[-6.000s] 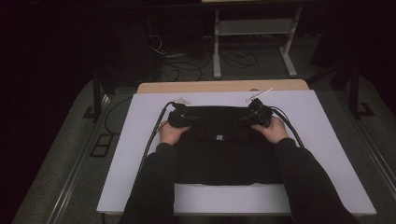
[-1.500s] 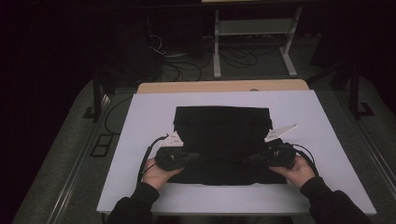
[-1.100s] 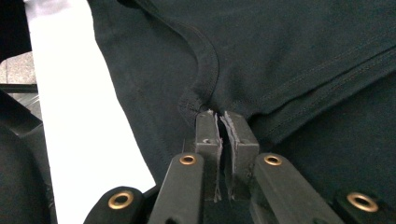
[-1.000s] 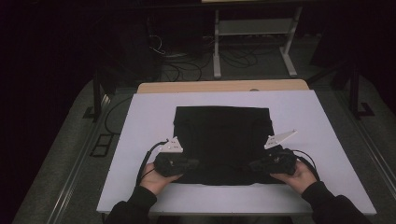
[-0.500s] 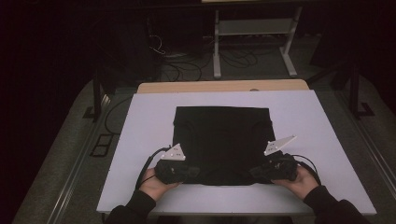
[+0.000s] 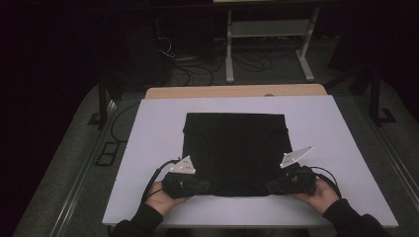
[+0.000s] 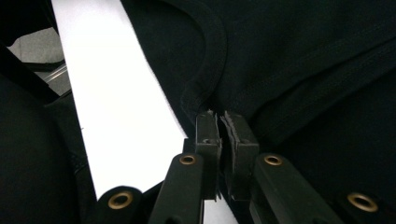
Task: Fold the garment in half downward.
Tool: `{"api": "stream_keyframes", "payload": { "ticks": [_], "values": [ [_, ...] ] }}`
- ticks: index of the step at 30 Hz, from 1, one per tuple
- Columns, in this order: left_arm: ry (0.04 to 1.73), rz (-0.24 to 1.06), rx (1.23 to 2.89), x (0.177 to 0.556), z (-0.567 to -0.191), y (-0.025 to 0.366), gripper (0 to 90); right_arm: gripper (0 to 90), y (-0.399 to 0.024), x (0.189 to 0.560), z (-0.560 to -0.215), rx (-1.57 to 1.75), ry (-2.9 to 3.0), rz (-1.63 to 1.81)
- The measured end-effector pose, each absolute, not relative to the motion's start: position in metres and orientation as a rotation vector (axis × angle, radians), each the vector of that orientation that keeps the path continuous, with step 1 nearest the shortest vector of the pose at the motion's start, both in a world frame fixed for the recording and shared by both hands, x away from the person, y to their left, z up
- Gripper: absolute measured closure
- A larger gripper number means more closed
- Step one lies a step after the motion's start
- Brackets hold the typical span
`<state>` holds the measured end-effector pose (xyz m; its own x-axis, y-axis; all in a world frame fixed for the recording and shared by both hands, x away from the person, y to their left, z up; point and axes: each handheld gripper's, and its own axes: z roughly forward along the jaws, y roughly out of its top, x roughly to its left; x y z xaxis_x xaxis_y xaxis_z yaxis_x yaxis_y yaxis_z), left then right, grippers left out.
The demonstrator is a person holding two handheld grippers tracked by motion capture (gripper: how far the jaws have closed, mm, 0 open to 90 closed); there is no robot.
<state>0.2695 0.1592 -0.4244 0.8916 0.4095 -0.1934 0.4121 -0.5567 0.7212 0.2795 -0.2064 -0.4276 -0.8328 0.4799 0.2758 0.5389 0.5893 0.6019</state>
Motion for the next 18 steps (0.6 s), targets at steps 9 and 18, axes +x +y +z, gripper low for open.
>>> {"api": "stream_keyframes", "payload": {
  "ticks": [9,18],
  "values": [
    [0.596,-0.011,2.233,0.2665,-0.4254,0.1619,86.7,83.9,-0.2072,0.2762,-0.4280,-0.883,-2.712,-1.061],
    [0.596,-0.028,2.247,0.2665,-0.4266,0.1622,86.6,83.8,-0.2072,0.2753,-0.4291,-0.867,-2.719,-1.050]
  ]
}}
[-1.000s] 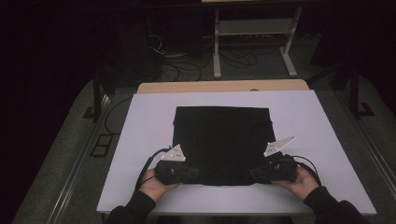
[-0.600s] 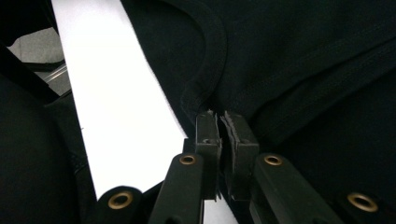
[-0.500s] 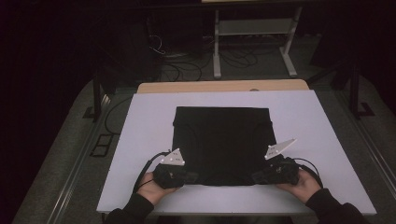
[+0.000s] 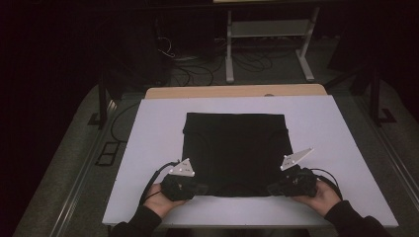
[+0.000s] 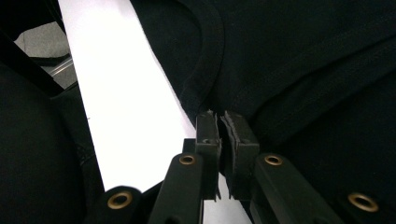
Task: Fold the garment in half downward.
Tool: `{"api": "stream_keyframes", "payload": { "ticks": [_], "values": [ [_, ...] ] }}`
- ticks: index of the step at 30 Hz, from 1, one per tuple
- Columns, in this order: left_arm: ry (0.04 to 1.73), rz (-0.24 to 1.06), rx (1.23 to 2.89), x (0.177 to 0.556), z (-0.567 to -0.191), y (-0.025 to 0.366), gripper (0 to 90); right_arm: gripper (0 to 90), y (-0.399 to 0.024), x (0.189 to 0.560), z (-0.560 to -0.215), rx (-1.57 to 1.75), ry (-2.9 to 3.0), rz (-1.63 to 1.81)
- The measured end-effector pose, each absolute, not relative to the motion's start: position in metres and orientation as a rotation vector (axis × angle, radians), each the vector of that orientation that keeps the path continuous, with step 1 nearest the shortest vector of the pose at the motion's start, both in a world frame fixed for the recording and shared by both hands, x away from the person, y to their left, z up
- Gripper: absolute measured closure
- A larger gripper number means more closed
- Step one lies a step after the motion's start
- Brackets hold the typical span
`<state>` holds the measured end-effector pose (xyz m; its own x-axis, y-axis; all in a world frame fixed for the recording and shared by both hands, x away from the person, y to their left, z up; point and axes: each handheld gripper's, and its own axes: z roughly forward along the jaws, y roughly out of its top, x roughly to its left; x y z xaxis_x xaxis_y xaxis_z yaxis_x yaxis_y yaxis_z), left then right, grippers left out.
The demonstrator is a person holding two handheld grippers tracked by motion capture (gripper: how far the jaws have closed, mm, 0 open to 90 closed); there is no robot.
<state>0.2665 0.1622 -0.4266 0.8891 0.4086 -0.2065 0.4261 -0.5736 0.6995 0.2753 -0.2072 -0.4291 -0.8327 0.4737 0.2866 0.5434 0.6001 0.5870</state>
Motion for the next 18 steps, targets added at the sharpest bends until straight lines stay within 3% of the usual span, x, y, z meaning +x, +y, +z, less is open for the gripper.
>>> {"api": "stream_keyframes", "payload": {
  "ticks": [13,18],
  "values": [
    [0.591,-0.029,2.240,0.2665,-0.4254,0.1625,84.4,81.2,-0.2059,0.2729,-0.4287,-0.871,-2.725,-1.045],
    [0.577,-0.018,2.231,0.2652,-0.4236,0.1636,71.1,71.4,-0.2037,0.2712,-0.4272,-0.869,-2.723,-1.037]
  ]
}}
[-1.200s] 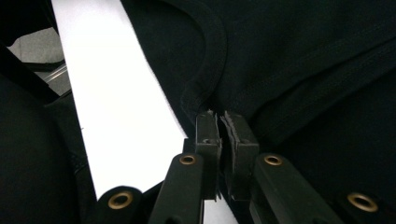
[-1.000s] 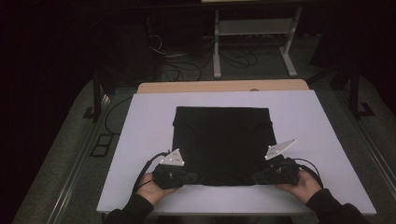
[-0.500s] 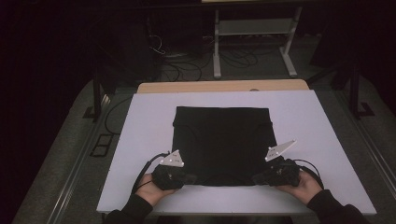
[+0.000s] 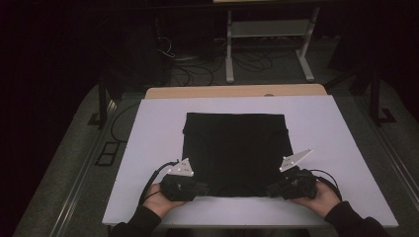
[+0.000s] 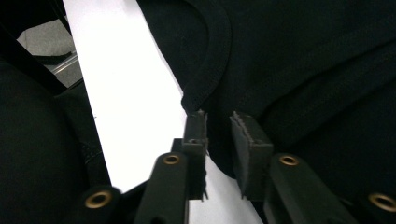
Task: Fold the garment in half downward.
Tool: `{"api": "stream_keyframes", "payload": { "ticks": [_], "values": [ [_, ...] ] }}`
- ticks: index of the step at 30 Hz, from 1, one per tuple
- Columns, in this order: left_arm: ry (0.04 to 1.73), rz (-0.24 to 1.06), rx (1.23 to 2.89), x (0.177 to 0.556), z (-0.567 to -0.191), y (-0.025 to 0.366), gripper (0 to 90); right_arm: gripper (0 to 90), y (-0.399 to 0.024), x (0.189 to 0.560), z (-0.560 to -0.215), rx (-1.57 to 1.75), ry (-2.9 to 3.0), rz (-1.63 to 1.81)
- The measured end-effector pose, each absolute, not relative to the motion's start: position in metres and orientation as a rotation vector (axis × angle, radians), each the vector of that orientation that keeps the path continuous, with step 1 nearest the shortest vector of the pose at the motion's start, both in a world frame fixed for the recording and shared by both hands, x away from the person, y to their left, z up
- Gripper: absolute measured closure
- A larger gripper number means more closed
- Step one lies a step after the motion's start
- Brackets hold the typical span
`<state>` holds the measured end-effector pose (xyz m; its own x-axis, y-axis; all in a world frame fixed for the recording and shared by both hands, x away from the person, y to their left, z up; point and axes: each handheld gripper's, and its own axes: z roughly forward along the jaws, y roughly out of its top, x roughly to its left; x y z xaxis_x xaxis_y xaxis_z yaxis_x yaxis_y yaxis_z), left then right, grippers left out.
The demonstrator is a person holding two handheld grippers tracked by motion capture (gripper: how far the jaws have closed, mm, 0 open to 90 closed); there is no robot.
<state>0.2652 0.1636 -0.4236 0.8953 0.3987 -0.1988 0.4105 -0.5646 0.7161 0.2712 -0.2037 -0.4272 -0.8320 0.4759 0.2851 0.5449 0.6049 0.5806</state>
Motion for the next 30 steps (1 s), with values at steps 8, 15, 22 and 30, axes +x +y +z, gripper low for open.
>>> {"api": "stream_keyframes", "payload": {
  "ticks": [8,15,22,30],
  "values": [
    [0.596,0.002,2.193,0.265,-0.420,0.166,48.9,47.1,-0.203,0.269,-0.422,-0.895,-2.746,-1.070],
    [0.593,0.100,2.184,0.262,-0.417,0.167,24.7,28.8,-0.204,0.267,-0.416,-0.888,-2.771,-1.141],
    [0.644,0.048,2.134,0.265,-0.416,0.171,3.7,4.2,-0.207,0.269,-0.407,-0.941,-2.763,-1.226],
    [0.666,0.082,2.080,0.263,-0.412,0.179,0.0,0.0,-0.207,0.272,-0.399,-0.974,-2.767,-1.299]
  ]
}}
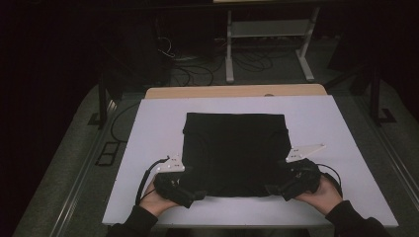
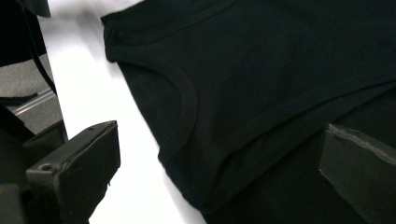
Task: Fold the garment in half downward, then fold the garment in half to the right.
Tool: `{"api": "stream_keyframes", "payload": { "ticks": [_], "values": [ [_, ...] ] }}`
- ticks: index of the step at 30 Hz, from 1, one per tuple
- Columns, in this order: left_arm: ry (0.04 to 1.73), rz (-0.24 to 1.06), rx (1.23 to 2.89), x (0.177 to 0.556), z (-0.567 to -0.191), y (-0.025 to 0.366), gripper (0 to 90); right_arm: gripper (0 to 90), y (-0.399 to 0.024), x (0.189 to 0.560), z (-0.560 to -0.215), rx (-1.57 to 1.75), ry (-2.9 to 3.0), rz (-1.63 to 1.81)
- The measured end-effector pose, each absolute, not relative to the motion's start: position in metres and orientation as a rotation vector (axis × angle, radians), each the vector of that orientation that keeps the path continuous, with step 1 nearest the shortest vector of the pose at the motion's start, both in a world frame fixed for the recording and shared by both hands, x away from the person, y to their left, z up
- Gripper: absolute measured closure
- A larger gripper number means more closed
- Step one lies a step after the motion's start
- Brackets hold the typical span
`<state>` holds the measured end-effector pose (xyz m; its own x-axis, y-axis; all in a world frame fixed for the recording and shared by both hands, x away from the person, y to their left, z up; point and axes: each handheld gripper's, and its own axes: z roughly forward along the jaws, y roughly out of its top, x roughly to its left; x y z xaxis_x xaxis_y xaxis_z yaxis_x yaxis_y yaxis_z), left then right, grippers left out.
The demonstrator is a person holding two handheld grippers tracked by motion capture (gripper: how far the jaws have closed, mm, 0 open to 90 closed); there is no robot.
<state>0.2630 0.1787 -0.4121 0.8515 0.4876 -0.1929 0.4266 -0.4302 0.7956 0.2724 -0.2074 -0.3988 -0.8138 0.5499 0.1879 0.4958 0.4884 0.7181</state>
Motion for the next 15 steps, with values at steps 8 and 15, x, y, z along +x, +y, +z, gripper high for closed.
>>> {"api": "stream_keyframes", "payload": {
  "ticks": [8,15],
  "values": [
    [0.703,0.149,2.058,0.265,-0.415,0.189,0.0,0.0,-0.199,0.280,-0.388,0.899,2.628,1.262],
    [0.721,0.182,2.025,0.265,-0.413,0.197,0.0,0.0,-0.190,0.292,-0.382,0.891,2.614,1.272]
  ]
}}
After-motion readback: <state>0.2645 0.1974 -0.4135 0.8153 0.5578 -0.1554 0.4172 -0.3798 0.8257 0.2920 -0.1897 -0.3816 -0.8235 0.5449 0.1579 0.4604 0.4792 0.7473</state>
